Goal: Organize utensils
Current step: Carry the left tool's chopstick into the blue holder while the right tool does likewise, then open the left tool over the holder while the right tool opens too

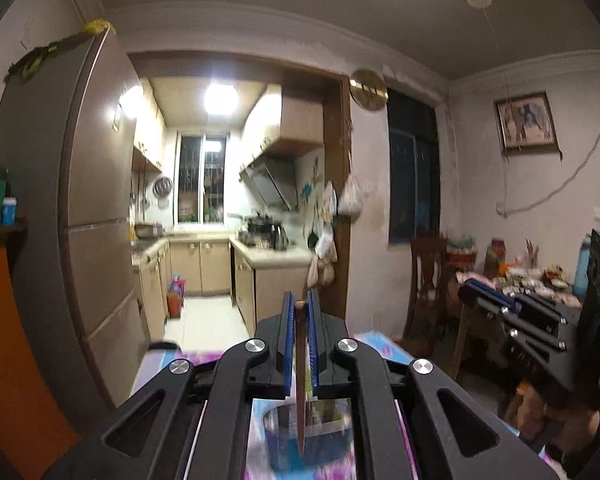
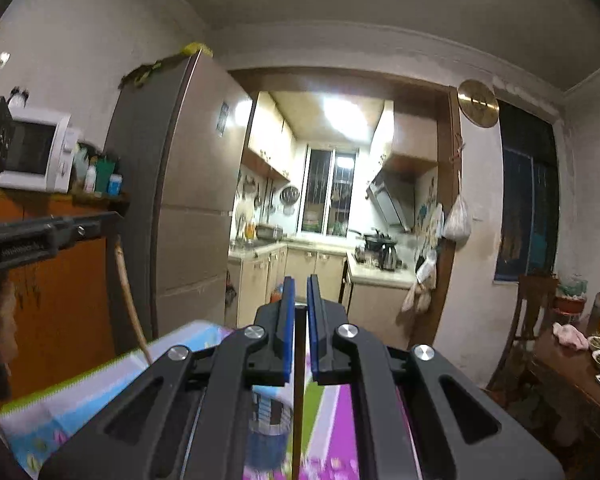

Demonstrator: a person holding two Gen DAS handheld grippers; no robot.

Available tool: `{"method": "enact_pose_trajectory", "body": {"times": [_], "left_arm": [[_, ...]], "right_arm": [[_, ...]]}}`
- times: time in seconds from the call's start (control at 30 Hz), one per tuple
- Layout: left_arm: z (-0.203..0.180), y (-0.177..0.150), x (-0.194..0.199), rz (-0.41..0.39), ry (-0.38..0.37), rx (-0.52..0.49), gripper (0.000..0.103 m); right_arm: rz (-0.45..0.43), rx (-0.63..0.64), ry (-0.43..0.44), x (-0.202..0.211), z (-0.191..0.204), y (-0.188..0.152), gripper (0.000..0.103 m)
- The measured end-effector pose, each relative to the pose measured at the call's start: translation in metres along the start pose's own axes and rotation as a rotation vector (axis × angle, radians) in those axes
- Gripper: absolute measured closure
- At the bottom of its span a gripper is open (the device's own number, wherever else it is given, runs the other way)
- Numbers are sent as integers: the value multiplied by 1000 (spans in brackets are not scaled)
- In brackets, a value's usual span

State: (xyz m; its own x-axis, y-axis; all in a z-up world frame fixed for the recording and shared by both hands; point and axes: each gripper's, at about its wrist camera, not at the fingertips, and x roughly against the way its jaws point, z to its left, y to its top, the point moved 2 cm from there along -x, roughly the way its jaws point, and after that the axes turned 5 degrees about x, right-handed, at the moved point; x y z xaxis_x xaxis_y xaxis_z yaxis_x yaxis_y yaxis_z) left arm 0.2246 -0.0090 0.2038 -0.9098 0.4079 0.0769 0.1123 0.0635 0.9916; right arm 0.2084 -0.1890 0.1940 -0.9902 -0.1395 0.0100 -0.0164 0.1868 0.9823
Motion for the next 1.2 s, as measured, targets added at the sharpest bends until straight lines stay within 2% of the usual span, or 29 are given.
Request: {"method": "enact_pose_trajectory", "body": {"times": [0.1, 0.27, 0.43, 0.6, 0.77, 0.93, 1.0, 1.07, 1.1, 1.2], "left_arm": [[2, 15, -33, -40, 22, 5, 95], [9, 4, -82, -8, 36, 21, 95], [25, -29, -117, 55, 44, 49, 95], [42, -74, -139, 125, 49, 70, 95], [55, -111, -152, 184, 68, 72, 95], [59, -116, -143, 167, 85, 79, 95], [60, -111, -134, 142, 92, 72, 92], [62, -107, -120, 114, 108, 76, 84], [64, -101, -113, 97, 113, 86, 78], [70, -83, -84, 31, 135, 91, 72]], "right_arm": [[-21, -31, -2, -26, -6, 15, 98], [-42, -74, -27, -70, -14, 17, 98], [9, -165, -13, -110, -15, -18, 98], [99, -230, 10, -134, -7, -63, 98], [179, -287, 21, -140, -5, -97, 98], [221, -302, 15, -132, -4, -111, 97], [221, -299, 6, -123, -7, -112, 93], [207, -301, -9, -109, -13, -110, 69], [191, -307, -14, -101, -18, -108, 64], [156, -311, -35, -71, -34, -99, 63]]}}
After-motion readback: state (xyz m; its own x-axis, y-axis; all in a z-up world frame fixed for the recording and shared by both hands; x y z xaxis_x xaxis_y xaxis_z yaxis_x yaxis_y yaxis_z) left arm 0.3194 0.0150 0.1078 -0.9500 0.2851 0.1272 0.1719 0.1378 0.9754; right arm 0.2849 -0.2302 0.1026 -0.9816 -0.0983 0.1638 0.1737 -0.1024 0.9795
